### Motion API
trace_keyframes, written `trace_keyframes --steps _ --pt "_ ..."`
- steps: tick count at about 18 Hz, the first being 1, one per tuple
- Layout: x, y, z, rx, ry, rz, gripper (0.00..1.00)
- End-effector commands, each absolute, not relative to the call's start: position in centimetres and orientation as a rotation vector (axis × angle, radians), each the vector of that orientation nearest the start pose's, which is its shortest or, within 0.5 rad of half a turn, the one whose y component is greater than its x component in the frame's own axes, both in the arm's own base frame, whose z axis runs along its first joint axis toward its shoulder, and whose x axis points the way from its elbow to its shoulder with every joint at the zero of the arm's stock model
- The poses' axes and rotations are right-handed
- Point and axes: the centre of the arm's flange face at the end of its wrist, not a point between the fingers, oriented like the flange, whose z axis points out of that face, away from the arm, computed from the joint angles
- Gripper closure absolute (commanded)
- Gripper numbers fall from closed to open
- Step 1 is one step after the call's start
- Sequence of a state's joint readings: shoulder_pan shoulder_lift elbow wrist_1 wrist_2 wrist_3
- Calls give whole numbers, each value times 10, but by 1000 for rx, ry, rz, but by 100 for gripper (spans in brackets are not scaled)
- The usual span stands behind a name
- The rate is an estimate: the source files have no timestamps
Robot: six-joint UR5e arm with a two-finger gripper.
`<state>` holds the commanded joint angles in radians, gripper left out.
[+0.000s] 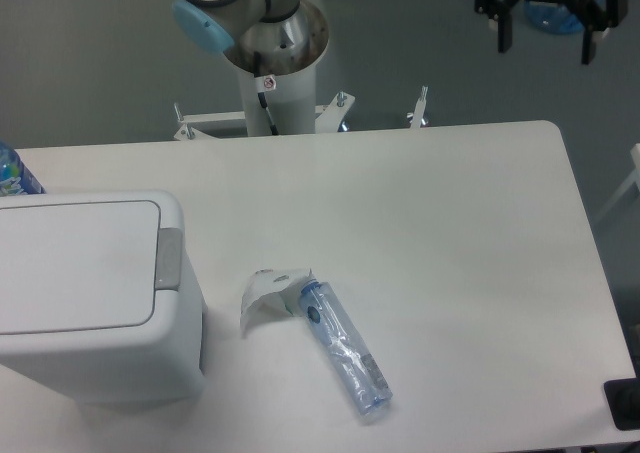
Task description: Open the trash can
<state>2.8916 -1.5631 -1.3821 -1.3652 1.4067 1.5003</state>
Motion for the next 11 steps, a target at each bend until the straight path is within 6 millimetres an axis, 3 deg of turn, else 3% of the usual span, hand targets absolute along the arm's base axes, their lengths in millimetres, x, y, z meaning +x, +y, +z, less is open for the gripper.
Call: trace_keyframes --steps 6,9,11 --pt "-458 273 613 -2819 290 522 0" --pt "-457 280 613 -2801 65 503 0" --pt "-453 301 613 -2765 -13 515 0"
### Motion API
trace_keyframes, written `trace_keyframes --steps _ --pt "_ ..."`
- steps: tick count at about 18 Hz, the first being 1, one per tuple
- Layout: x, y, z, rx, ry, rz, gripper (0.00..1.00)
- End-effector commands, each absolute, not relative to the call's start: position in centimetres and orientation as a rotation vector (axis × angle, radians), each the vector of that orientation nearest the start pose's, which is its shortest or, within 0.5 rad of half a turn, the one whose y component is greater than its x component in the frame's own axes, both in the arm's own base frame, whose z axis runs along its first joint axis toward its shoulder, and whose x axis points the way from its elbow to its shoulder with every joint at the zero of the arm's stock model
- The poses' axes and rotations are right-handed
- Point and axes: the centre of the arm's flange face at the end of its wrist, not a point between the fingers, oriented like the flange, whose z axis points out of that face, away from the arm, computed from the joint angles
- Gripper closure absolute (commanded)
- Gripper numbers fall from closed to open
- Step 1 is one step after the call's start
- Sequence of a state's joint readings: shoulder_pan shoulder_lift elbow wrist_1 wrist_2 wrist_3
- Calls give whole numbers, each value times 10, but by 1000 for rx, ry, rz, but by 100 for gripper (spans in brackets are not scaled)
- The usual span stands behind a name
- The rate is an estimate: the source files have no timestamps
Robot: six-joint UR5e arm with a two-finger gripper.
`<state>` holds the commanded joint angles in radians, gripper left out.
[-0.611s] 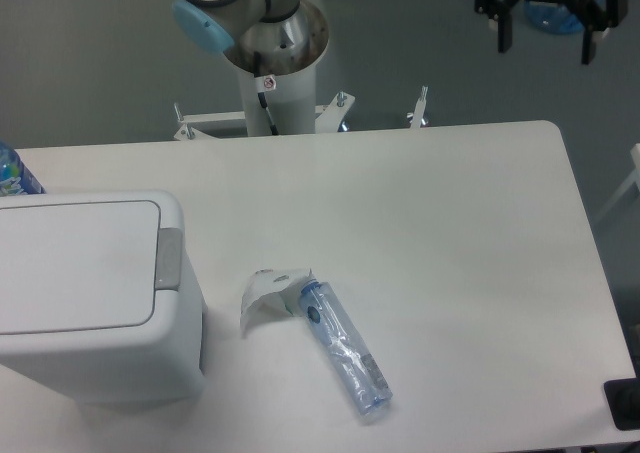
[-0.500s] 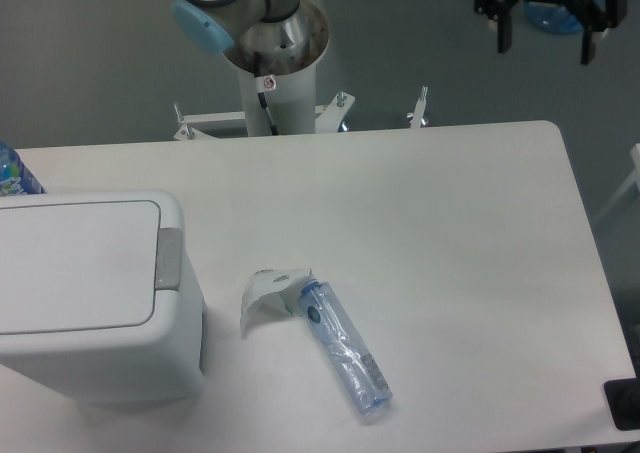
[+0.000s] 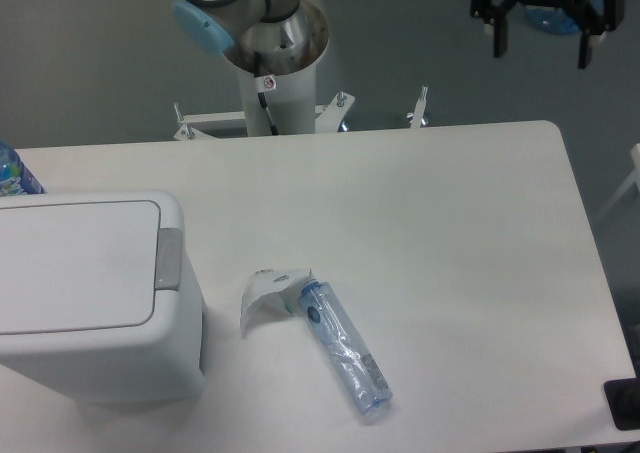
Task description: Open the trash can
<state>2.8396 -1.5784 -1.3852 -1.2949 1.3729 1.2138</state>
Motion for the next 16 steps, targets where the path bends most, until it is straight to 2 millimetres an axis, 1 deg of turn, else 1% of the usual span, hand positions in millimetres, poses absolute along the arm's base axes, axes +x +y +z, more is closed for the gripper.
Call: trace_keyframes --steps 1,3,6,8,9,11,13,16 --pt "-450 313 611 -2755 -34 513 0" --pt "-447 327 611 -2726 -129 500 0" --pt "-432 358 609 -2671 -242 469 0" --pt "-426 371 606 -2636 -339 443 0" --pt "-421 379 606 -2617 -383 426 0" --pt "-401 401 600 -2591 -477 358 0" --pt "-392 407 597 -2561 -581 309 0" --pt "-374 425 593 -2547 -626 259 0"
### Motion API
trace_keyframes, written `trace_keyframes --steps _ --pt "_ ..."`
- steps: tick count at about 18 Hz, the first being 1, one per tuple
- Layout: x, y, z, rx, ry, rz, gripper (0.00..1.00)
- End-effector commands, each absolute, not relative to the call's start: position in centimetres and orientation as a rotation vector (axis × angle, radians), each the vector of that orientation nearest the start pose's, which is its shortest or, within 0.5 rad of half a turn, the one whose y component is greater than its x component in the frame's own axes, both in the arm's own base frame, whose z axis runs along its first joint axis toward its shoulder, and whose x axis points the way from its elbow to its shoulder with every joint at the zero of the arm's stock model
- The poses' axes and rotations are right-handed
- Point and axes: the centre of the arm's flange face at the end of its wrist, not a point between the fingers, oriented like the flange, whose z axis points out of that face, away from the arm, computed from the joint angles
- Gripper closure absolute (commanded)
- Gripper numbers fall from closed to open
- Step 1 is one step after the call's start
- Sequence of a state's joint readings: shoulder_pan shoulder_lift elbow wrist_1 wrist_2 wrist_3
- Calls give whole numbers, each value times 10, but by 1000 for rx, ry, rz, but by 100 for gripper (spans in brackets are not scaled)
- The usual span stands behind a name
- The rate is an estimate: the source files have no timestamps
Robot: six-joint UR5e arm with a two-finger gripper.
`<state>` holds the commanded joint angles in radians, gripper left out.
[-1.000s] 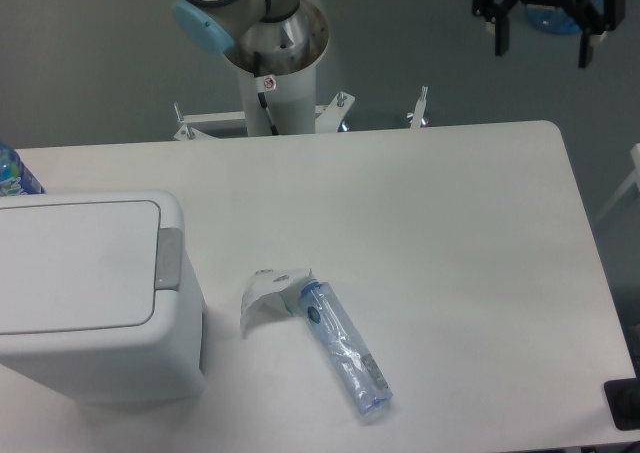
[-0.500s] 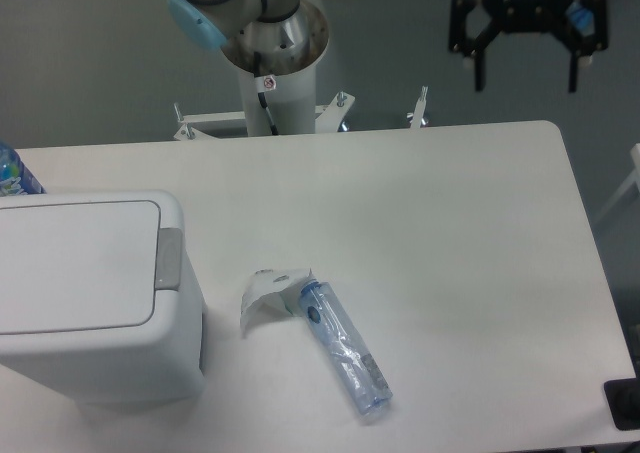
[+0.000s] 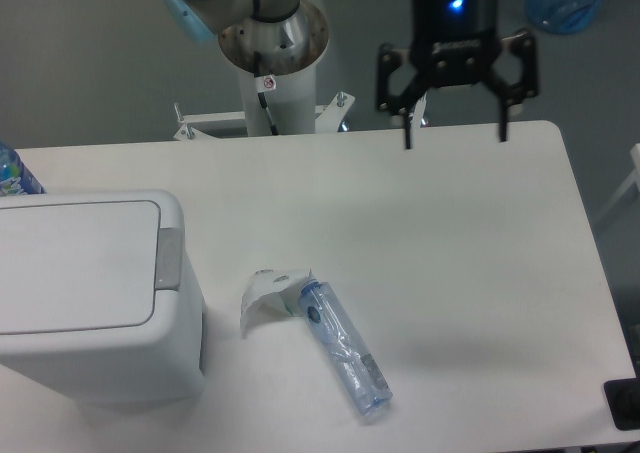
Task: Open the trash can
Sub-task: 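Move the open gripper across the table toward the trash can lid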
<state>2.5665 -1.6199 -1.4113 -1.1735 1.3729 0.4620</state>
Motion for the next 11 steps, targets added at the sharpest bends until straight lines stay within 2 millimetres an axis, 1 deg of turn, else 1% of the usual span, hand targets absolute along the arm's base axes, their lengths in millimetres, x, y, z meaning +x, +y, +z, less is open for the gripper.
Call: trace_keyframes --steps 3,6,8,10,11 --pt "-364 436 590 -2522 -710 213 0" --pt "-344 458 581 -2520 -742 150 0" --pt "-343 463 576 -2510 -779 119 0" --pt "-335 476 570 -2514 -768 74 0" --pt "-330 483 562 -2527 -758 54 0"
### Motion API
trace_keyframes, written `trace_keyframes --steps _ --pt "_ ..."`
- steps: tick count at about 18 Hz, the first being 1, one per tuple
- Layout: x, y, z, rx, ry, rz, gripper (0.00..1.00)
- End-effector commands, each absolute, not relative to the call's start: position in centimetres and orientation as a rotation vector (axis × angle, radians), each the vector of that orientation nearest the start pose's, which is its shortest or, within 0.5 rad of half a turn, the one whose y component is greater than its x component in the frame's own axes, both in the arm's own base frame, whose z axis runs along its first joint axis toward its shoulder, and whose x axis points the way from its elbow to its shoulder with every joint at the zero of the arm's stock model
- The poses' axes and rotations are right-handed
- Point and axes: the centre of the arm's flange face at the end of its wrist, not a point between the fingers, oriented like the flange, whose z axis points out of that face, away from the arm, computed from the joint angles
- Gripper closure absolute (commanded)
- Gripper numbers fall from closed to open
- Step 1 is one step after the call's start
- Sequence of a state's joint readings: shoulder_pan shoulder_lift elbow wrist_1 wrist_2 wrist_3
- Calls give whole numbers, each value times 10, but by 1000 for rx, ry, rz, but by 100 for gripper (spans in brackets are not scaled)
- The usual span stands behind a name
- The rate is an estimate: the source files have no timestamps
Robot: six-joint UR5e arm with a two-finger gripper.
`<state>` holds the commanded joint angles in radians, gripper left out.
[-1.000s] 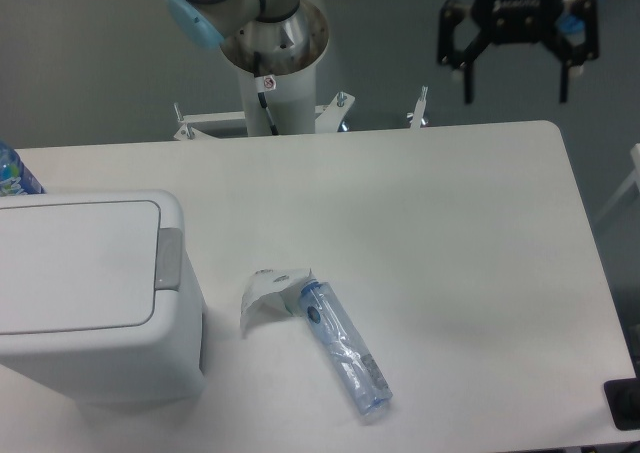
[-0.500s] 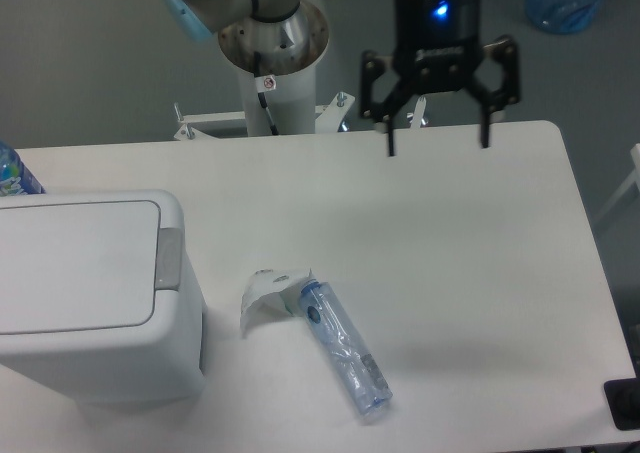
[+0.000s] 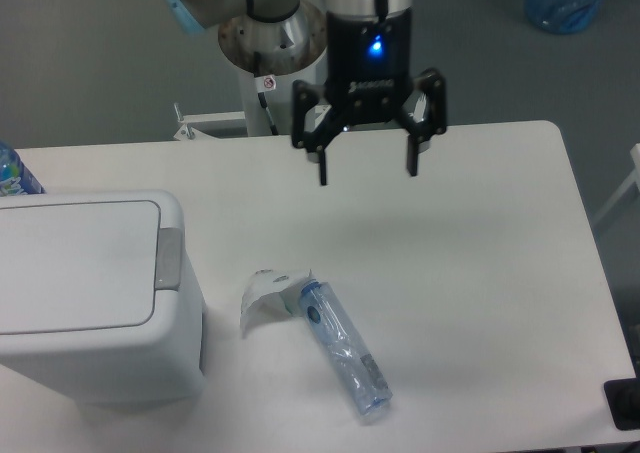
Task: Open the trash can
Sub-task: 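Move the open gripper across the table toward the trash can lid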
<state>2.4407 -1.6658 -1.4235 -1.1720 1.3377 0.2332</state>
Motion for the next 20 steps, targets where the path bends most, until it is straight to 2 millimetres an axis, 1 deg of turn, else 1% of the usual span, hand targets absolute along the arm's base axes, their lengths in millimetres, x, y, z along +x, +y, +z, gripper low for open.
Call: trace_keyframes --steps 5,8,14,16,18,20 --pt "-310 511 542 -2577 -696 11 0" --pt "-300 522 534 -2596 -668 -6 0" --pt "-280 539 525 -2616 -634 -33 0" --pt "-281 544 524 -2598 -619 -19 0" --pt "-270 556 520 -2590 -584 -16 0" --pt "-267 560 514 -2601 -577 -22 0"
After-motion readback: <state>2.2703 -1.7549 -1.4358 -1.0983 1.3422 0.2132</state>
